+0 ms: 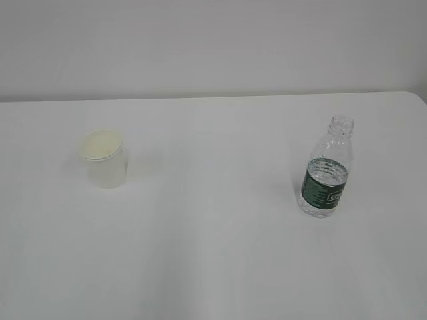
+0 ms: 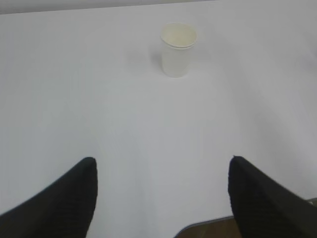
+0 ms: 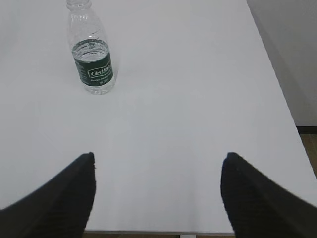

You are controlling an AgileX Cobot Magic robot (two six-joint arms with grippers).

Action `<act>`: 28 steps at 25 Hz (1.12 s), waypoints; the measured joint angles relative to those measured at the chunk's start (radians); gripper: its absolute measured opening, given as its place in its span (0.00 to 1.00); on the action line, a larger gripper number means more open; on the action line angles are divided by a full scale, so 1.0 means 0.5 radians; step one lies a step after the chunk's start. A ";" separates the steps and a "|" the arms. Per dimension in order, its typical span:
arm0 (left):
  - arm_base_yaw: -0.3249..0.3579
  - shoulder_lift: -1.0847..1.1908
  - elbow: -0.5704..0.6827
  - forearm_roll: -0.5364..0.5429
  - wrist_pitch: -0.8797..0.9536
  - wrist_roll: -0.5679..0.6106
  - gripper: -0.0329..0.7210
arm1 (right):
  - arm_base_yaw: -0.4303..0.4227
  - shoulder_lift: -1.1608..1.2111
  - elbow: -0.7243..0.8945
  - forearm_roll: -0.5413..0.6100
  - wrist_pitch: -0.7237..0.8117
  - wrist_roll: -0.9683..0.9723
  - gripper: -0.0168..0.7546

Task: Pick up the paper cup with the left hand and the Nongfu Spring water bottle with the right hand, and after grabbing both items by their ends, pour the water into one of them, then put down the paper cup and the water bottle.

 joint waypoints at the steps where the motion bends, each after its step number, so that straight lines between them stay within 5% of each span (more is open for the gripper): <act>1: 0.000 0.000 0.000 0.000 0.000 0.000 0.83 | 0.000 0.000 0.000 0.000 0.000 0.000 0.78; 28: 0.000 0.000 0.000 0.000 0.000 0.000 0.82 | 0.000 0.000 0.000 0.000 0.000 0.000 0.78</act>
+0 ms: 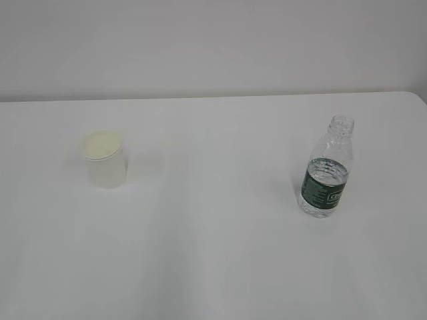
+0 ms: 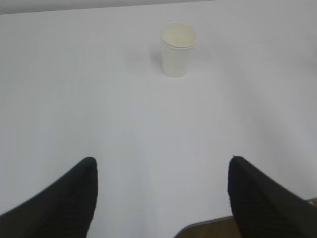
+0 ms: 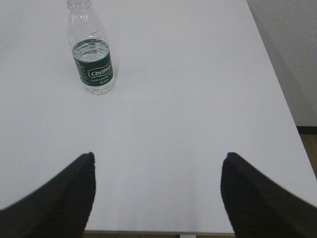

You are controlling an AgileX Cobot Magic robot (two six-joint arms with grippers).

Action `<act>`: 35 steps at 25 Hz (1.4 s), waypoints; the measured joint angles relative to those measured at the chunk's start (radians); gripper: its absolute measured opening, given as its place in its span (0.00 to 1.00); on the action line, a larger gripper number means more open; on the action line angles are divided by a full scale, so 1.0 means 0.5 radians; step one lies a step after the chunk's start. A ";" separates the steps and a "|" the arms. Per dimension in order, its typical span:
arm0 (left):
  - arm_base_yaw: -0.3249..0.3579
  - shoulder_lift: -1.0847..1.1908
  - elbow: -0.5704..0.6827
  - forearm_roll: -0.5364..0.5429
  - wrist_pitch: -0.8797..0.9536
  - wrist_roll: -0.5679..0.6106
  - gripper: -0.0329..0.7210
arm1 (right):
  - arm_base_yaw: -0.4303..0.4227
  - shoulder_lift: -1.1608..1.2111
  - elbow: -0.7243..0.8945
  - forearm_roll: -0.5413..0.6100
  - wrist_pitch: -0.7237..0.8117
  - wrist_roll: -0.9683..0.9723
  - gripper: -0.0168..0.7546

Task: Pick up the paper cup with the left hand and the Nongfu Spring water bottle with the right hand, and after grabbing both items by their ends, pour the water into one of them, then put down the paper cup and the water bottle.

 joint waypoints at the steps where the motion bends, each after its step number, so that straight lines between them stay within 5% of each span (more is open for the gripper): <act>1: 0.000 0.000 0.000 0.000 0.000 0.000 0.82 | 0.000 0.000 0.000 0.000 0.000 0.000 0.78; 35: 0.000 0.008 -0.004 -0.067 -0.035 0.000 0.74 | 0.000 0.015 -0.039 0.003 -0.166 0.000 0.78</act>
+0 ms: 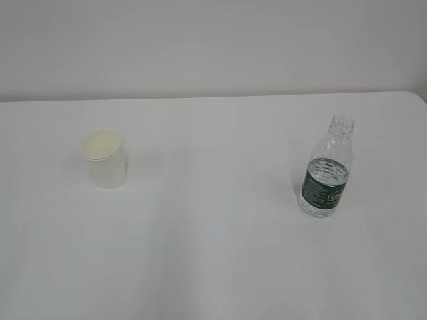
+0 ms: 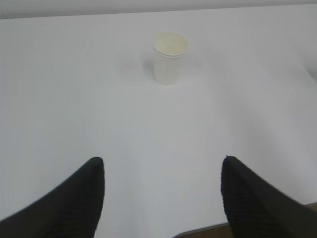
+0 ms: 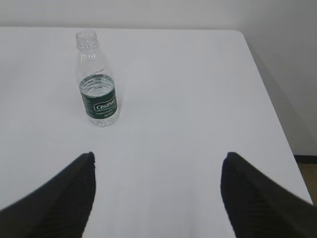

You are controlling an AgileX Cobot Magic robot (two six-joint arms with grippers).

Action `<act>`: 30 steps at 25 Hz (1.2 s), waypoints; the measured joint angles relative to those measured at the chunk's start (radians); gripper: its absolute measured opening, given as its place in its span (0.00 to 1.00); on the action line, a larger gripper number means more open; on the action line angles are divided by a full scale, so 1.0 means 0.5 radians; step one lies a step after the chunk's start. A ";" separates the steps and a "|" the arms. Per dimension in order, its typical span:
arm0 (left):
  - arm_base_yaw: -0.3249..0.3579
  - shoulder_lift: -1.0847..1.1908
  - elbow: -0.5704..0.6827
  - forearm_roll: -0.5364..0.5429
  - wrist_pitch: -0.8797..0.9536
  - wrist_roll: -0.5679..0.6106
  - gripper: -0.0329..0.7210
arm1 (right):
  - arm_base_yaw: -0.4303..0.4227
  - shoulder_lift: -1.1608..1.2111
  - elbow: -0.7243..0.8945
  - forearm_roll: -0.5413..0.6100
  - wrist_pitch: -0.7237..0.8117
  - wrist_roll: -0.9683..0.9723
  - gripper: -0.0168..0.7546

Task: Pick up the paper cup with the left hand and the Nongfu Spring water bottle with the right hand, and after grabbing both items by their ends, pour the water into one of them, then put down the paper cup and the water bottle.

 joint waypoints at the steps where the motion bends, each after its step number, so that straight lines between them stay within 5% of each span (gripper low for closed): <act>1: 0.000 0.005 -0.020 0.000 -0.004 0.000 0.74 | 0.000 0.014 0.000 0.000 -0.020 0.000 0.78; 30: 0.000 0.595 -0.122 0.012 -0.691 0.024 0.74 | 0.000 0.511 0.000 0.019 -0.584 -0.013 0.78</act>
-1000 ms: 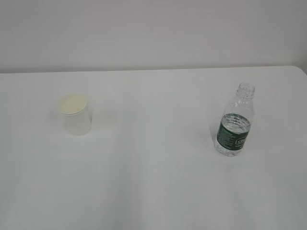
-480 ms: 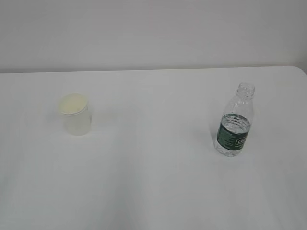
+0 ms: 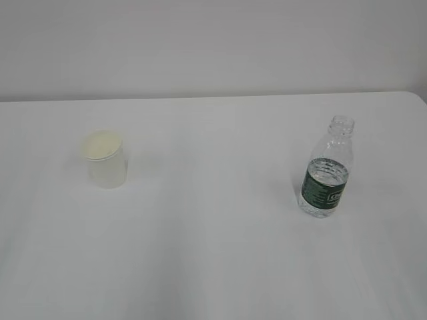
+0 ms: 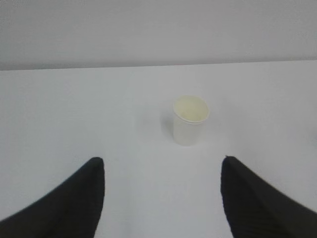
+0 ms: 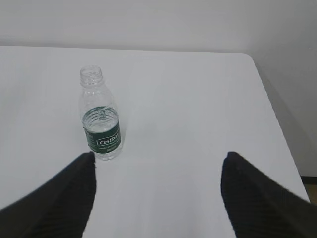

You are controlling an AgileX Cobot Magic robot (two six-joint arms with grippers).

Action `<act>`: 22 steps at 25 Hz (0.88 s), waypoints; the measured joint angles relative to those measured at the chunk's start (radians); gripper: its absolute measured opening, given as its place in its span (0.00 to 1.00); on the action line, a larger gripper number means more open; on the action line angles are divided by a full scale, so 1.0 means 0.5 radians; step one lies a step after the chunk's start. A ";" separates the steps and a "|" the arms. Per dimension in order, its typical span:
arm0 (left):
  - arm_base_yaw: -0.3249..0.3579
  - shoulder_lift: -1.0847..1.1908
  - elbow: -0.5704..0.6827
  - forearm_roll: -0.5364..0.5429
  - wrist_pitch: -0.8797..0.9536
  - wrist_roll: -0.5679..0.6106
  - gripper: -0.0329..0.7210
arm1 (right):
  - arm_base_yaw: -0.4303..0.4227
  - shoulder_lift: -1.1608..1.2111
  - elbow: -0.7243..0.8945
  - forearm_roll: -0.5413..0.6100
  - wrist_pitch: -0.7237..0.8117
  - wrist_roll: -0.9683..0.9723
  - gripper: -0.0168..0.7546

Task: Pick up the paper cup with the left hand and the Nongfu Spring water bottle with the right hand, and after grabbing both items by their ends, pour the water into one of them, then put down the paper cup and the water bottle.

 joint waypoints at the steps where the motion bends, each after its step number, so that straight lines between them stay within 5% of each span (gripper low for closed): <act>1: 0.000 0.014 0.000 0.000 -0.027 0.001 0.74 | 0.000 0.013 0.000 0.004 -0.017 0.000 0.78; 22: 0.000 0.189 0.000 0.029 -0.252 0.005 0.74 | 0.000 0.339 0.000 0.008 -0.382 -0.033 0.78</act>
